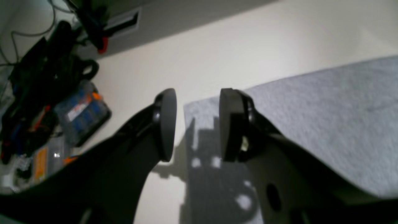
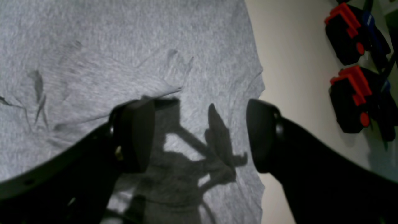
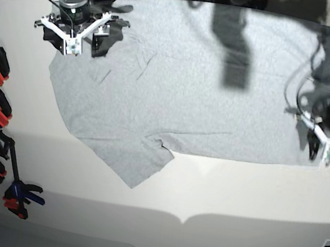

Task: Fold the T-shirt properly
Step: 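Release and move the left gripper along the edge to the hem corner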

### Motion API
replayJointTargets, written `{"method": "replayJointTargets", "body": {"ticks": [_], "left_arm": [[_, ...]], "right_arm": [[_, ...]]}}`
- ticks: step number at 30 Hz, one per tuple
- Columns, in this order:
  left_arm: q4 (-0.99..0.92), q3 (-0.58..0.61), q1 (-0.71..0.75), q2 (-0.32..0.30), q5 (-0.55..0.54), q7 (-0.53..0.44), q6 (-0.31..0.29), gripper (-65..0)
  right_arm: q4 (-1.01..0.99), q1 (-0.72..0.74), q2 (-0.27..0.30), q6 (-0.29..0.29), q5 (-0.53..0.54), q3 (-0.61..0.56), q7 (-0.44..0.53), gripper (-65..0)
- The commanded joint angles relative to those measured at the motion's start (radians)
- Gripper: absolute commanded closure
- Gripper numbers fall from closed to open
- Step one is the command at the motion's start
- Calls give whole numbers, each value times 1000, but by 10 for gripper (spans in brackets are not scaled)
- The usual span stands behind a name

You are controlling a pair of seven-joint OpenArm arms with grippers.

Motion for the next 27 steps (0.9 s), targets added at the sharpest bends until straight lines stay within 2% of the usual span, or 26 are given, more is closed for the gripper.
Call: {"method": "replayJointTargets", "body": {"ticks": [1, 7, 10, 13, 17, 20, 21, 24, 27], "left_arm": [[-39, -8, -40, -37, -22, -20, -2, -218], [-422, -8, -272, -117, -359, -3, -87, -218], [-639, -8, -403, -124, -489, -3, -135, -218], [-860, -8, -528, -122, -587, -3, -216, -218], [-1148, -7, -666, -118, -566, -13, -304, -218], [-1331, -7, -744, -118, -494, -32, -412, -218], [-1381, -7, -761, -118, -467, -49, -430, -218], [-1461, -7, -779, -118, -411, -121, -432, -218], [-1464, -7, -768, -118, -410, -134, -433, -218]], "right_arm": [[21, 0, 6, -3, -5, 4, 7, -430], [21, 0, 6, 17, -3, 4, -82, -430], [21, 0, 6, 39, 49, 4, -120, -430], [21, 0, 6, 42, 120, 4, -159, -430], [21, 0, 6, 42, 174, 4, -170, -430], [21, 0, 6, 42, 180, 4, -169, -430], [21, 0, 6, 42, 179, 4, -169, -430], [21, 0, 6, 43, 179, 4, -169, -430], [21, 0, 6, 42, 180, 4, -168, -430]]}}
